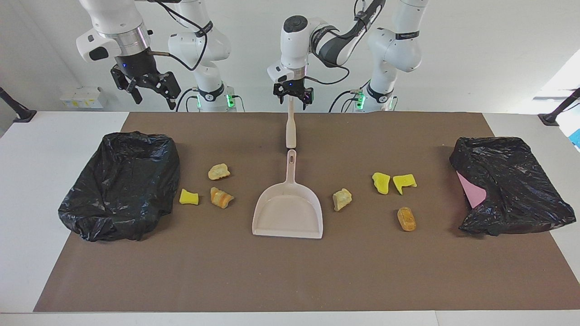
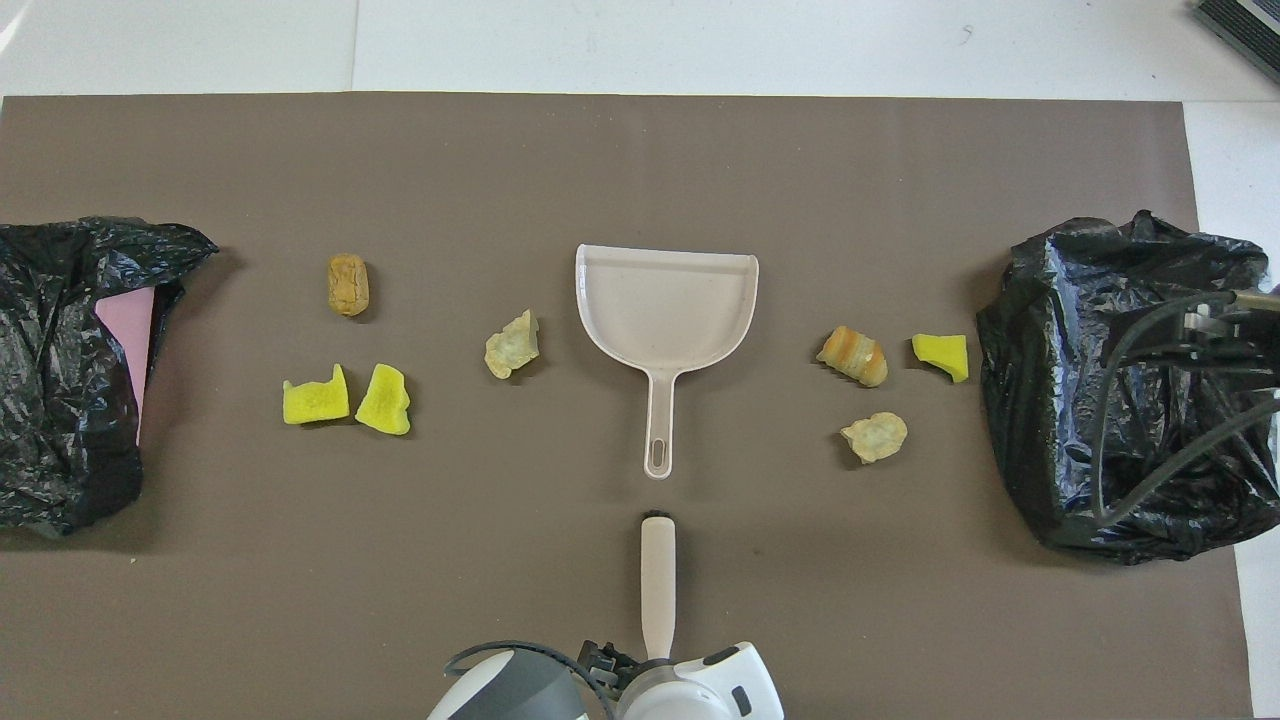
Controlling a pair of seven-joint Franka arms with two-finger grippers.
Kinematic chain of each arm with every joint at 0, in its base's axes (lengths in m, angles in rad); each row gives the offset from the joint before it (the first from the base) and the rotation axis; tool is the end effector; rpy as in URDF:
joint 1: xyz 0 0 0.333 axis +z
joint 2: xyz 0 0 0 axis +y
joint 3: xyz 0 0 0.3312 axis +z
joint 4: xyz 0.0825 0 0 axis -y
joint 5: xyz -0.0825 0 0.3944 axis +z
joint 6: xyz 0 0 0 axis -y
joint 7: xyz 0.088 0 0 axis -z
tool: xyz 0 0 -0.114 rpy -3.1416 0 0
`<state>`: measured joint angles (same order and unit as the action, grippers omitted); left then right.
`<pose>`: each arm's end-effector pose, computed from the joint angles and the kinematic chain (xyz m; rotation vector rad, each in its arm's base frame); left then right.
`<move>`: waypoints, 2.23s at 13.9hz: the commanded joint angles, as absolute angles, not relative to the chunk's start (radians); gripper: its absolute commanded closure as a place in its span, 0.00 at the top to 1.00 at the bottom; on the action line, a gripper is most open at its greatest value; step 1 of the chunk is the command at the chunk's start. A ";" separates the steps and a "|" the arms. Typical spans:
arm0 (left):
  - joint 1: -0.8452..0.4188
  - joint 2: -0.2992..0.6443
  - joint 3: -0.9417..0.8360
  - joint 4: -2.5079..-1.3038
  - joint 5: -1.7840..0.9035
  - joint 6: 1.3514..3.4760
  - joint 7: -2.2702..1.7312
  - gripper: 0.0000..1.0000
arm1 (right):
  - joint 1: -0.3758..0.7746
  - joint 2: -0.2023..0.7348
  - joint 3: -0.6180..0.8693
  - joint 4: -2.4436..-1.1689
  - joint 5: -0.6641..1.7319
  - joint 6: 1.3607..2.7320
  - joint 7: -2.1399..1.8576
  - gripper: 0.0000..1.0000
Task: Sweep and dump trash in bin
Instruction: 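Grasp the brush with the left gripper while the right gripper grasps the dustpan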
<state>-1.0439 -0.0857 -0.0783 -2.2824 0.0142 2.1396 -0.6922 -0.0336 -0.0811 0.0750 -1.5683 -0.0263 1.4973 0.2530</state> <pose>0.2187 -0.4532 0.3869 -3.0114 0.6695 0.0321 0.5303 0.0207 0.6718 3.0932 -0.3321 0.0226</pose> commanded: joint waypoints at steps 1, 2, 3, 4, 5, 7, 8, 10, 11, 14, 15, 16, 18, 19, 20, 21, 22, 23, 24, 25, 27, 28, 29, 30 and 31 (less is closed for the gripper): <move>-1.065 -0.068 -0.067 -2.350 0.035 2.241 -0.754 1.00 | -0.034 -0.083 0.090 -1.594 -0.018 1.571 0.238 1.00; -1.087 -0.036 -0.072 -2.352 0.035 2.272 -0.790 1.00 | -0.031 -0.068 0.098 -1.592 -0.018 1.587 0.239 1.00; -1.110 -0.013 -0.072 -2.350 0.035 2.301 -0.833 1.00 | -0.012 -0.052 0.113 -1.594 -0.018 1.620 0.250 1.00; -1.114 0.003 -0.072 -2.350 0.035 2.321 -0.854 1.00 | 0.014 -0.034 0.115 -1.592 -0.020 1.638 0.288 1.00; -1.114 0.003 -0.072 -2.346 0.035 2.312 -0.854 1.00 | 0.043 -0.009 0.115 -1.592 -0.018 1.660 0.334 1.00; -1.111 -0.012 -0.072 -2.342 0.035 2.290 -0.857 1.00 | 0.099 0.041 0.115 -1.591 -0.021 1.703 0.397 1.00; -1.111 -0.020 -0.074 -2.338 0.035 2.260 -0.856 1.00 | 0.135 0.067 0.115 -1.588 -0.031 1.733 0.437 1.00; -1.112 -0.028 -0.074 -2.339 0.035 2.244 -0.857 0.84 | 0.198 0.130 0.115 -1.585 -0.040 1.801 0.529 1.00; -1.112 -0.029 -0.074 -2.339 0.035 2.244 -0.859 0.64 | 0.224 0.171 0.115 -1.583 -0.040 1.818 0.563 1.00; -1.112 -0.037 -0.074 -2.339 0.034 2.244 -0.865 0.09 | 0.307 0.255 0.115 -1.571 -0.048 1.928 0.664 1.00; -1.111 -0.050 -0.074 -2.342 0.034 2.238 -0.900 0.00 | 0.327 0.270 0.115 -1.580 -0.049 1.939 0.682 1.00; -1.105 -0.066 -0.074 -2.341 0.032 2.217 -0.943 0.00 | 0.371 0.299 0.115 -1.580 -0.046 1.944 0.702 1.00; -1.098 -0.100 -0.071 -2.344 0.032 2.162 -0.980 0.00 | 0.419 0.340 0.115 -1.580 -0.051 1.950 0.782 1.00; -1.092 -0.119 -0.069 -2.352 0.032 2.123 -1.005 0.00 | 0.423 0.351 0.115 -1.588 -0.051 1.950 0.791 1.00; -1.063 -0.135 -0.071 -2.353 0.032 2.094 -1.037 0.00 | 0.428 0.353 0.115 -1.606 -0.051 1.953 0.796 1.00; -1.046 -0.156 -0.069 -2.365 0.032 2.076 -1.066 0.00 | 0.451 0.360 0.115 -1.618 -0.049 1.976 0.810 1.00; -1.031 -0.182 -0.069 -2.388 0.032 2.075 -1.087 0.00 | 0.474 0.377 0.115 -1.634 -0.049 2.015 0.846 1.00; -1.013 -0.210 -0.069 -2.420 0.032 2.086 -1.115 0.00 | 0.489 0.391 0.115 -1.653 -0.049 2.070 0.886 1.00; -0.987 -0.231 -0.069 -2.443 0.032 2.091 -1.126 0.00 | 0.494 0.394 0.115 -1.678 -0.049 2.109 0.887 1.00; -0.967 -0.256 -0.069 -2.466 0.032 2.091 -1.124 0.00 | 0.492 0.394 0.115 -1.699 -0.048 2.141 0.881 1.00; -0.921 -0.291 -0.069 -2.491 0.032 2.082 -1.117 0.00 | 0.495 0.391 0.117 -1.742 -0.038 2.161 0.882 1.00; -0.898 -0.293 -0.069 -2.491 0.032 2.079 -1.117 0.00 | 0.497 0.387 0.120 -1.768 -0.037 2.166 0.877 1.00; -0.894 -0.293 -0.068 -2.491 0.032 2.074 -1.118 0.00 | 0.495 0.380 0.121 -1.782 -0.037 2.166 0.871 1.00; -0.872 -0.293 -0.067 -2.491 0.032 2.072 -1.121 0.00 | 0.495 0.379 0.121 -1.784 -0.037 2.164 0.858 1.00; -0.835 -0.293 -0.067 -2.491 0.032 2.071 -1.124 0.00 | 0.494 0.380 0.121 -1.784 -0.035 2.164 0.836 1.00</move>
